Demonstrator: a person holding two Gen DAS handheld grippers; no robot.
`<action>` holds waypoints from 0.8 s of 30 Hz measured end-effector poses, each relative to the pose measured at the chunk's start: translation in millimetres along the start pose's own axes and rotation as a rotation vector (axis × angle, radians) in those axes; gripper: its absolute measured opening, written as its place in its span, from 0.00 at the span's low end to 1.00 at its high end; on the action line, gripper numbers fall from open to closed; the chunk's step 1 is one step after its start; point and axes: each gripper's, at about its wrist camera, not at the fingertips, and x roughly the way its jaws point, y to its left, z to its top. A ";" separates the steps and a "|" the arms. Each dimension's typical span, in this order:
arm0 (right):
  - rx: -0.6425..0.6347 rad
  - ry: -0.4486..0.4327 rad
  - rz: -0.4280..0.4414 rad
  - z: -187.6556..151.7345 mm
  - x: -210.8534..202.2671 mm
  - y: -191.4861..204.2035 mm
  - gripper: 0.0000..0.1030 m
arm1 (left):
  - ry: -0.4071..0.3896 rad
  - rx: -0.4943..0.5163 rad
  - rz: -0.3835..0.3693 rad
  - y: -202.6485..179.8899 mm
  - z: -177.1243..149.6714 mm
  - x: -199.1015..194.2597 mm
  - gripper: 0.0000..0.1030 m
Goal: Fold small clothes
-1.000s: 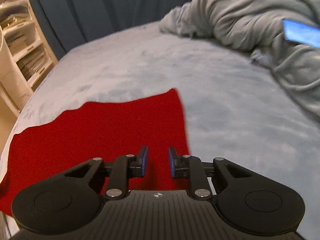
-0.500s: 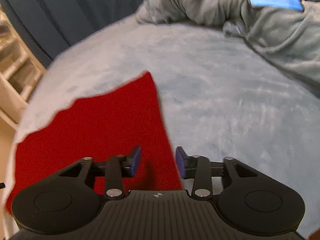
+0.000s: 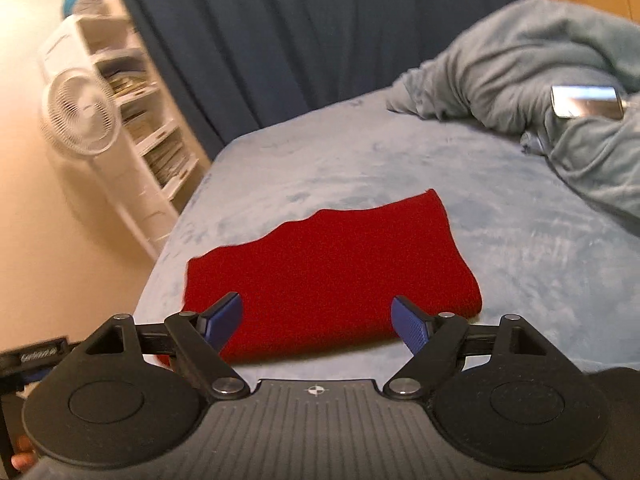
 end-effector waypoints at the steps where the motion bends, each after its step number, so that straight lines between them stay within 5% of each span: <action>1: -0.006 -0.011 0.000 -6.3 -9.9 4.3 0.80 | 0.005 0.006 -0.007 -0.7 -5.9 -8.0 1.00; 9: -0.054 0.079 0.023 -48.0 -39.4 23.3 0.81 | 0.038 0.086 -0.014 -18.2 -44.7 -40.1 1.00; 16: -0.080 0.027 -0.023 -45.2 -49.2 30.8 0.81 | 0.097 0.125 -0.022 -38.2 -49.7 -43.8 1.00; 24: -0.056 0.072 -0.033 -49.5 -39.3 25.3 0.81 | 0.137 0.177 -0.011 -49.8 -52.3 -34.7 1.00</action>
